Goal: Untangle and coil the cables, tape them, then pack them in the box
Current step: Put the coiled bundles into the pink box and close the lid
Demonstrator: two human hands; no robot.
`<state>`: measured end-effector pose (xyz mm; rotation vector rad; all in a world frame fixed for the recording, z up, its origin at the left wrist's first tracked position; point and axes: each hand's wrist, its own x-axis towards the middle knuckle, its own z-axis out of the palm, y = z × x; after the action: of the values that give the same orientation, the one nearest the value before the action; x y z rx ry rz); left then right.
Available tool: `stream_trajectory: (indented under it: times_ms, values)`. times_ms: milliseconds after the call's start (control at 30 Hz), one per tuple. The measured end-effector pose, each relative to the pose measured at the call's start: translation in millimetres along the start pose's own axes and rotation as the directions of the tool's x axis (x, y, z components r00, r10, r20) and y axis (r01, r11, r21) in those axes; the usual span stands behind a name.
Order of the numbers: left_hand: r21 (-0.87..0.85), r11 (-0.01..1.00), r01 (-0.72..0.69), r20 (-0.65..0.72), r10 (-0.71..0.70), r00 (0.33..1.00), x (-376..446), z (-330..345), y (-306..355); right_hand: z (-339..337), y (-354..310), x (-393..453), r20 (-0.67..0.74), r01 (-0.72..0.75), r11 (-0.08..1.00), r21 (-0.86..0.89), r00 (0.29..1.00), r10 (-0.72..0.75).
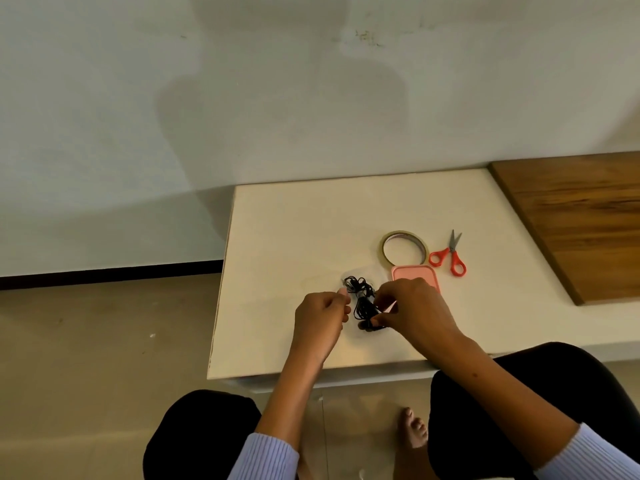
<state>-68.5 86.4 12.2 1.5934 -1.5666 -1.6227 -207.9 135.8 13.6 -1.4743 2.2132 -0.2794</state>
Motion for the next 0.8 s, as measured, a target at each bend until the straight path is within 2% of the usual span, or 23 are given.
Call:
stream_trajectory:
  times_ms: [133, 200, 300, 433, 500, 600, 667, 733, 800]
  values:
    - [0.072, 0.997, -0.033, -0.007, 0.034, 0.999, 1.2, 1.0, -0.6, 14.4, -6.9, 2.8, -0.021, 0.052, 0.968, -0.244, 0.998, -0.059]
    - [0.069, 0.997, -0.033, -0.009, 0.033, 0.999, 1.4, 1.2, -1.4, 16.1, -6.5, 8.5, 0.019, 0.050, 0.963, -0.267, 0.999, -0.046]
    - [0.035, 0.999, -0.025, -0.016, 0.026, 1.000, 1.7, 1.6, -1.8, 4.3, 1.0, 12.2, 0.026, 0.034, 0.993, -0.110, 0.999, -0.031]
    - [0.001, 1.000, -0.010, -0.014, 0.010, 1.000, 2.8, 1.3, -2.1, -20.3, 15.3, 6.5, -0.163, 0.041, 0.992, 0.116, 0.986, -0.022]
    - [-0.010, 1.000, -0.010, -0.016, 0.010, 1.000, 2.2, 0.6, -2.4, -24.7, 16.5, 4.0, -0.214, 0.075, 0.983, 0.171, 0.976, -0.037]
    - [0.000, 1.000, -0.022, -0.018, 0.022, 1.000, 1.1, 1.4, -1.5, -15.8, 6.2, -2.2, -0.097, 0.192, 0.973, 0.125, 0.979, -0.180]
    - [0.008, 1.000, -0.030, -0.018, 0.030, 0.999, 1.5, 2.7, -1.0, -3.2, -1.8, -3.8, -0.020, 0.257, 0.966, 0.021, 0.966, -0.256]
    - [0.009, 1.000, -0.025, -0.023, 0.026, 0.999, 2.0, 4.0, 0.0, 5.7, -4.4, -3.2, 0.019, 0.294, 0.954, -0.057, 0.956, -0.293]
    - [0.010, 1.000, -0.024, -0.029, 0.024, 0.999, 2.7, 5.0, -0.9, 7.4, -1.7, -2.6, 0.009, 0.288, 0.958, -0.009, 0.958, -0.288]
